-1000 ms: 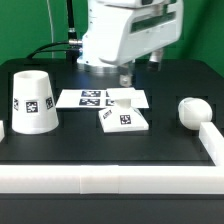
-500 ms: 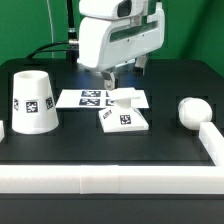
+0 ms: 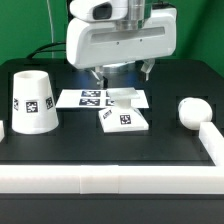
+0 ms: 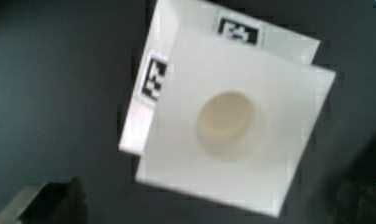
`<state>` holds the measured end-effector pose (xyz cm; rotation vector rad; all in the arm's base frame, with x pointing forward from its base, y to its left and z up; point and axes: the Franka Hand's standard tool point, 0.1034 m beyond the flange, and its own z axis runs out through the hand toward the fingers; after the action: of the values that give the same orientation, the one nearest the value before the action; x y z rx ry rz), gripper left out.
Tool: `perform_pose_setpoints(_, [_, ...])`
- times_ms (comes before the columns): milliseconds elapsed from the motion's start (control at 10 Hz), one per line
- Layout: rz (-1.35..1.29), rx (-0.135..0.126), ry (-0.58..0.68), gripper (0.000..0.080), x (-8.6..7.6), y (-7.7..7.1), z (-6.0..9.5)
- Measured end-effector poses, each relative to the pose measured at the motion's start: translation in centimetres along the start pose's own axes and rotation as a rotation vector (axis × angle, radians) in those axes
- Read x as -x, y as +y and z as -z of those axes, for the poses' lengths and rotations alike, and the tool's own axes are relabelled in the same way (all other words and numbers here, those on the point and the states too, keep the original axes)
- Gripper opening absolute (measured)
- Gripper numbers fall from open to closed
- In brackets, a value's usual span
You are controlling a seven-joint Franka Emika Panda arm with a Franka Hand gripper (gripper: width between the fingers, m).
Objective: Assemble lamp
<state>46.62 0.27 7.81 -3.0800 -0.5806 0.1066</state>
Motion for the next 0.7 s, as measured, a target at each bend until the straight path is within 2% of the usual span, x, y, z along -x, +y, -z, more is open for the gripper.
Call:
perform_pose_setpoints(100, [-0.055, -0.003, -0.004, 0.0699, 0.36, -0.02, -0.25])
perform_pose_setpoints(500, [-0.323, -0.031, 0.0, 0.0699, 0.14, -0.61, -0.37])
perform_pose_setpoints(700, [-0.296, -0.033, -0.005, 0.0699, 0.49, -0.46, -0.96])
